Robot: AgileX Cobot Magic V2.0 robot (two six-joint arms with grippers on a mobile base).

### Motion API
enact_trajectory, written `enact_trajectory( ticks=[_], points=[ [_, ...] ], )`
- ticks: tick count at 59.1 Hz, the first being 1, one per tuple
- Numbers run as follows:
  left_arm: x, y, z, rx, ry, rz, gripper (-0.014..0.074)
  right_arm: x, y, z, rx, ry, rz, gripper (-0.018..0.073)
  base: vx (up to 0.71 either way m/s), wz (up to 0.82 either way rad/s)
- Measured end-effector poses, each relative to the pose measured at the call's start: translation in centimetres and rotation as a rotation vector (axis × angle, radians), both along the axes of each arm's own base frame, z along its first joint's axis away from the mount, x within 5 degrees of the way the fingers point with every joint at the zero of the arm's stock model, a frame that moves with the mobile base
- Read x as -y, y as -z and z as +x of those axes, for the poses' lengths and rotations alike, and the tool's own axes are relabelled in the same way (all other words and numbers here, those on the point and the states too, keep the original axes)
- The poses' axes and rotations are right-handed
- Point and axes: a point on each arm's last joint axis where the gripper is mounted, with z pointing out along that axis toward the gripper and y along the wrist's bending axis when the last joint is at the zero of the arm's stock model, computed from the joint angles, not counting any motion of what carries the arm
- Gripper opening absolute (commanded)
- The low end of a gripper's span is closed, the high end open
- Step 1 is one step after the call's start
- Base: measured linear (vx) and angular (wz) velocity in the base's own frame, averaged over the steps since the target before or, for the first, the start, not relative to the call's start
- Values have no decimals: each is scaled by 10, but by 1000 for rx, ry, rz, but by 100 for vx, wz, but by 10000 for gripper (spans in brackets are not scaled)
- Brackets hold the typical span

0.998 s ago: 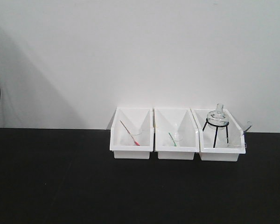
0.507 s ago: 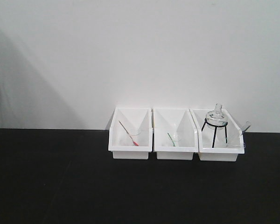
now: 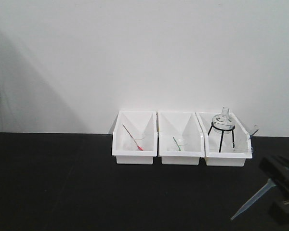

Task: Grab transparent chemical and place on left bench

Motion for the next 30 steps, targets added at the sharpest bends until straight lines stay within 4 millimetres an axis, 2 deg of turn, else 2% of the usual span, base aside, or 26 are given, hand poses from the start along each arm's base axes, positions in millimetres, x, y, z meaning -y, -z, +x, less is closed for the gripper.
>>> enact_trajectory(
  ticks=[11, 20, 30],
  points=[
    [0, 0, 0, 0, 0, 0, -3, -15, 32, 18, -157, -181, -42, 0, 0, 0],
    [0, 0, 0, 0, 0, 0, -3, -19, 50, 25, -240, -232, -72, 11, 0, 0],
    [0, 0, 0, 0, 0, 0, -3, -20, 66, 34, -310, -252, -67, 127, 0, 0]
  ],
)
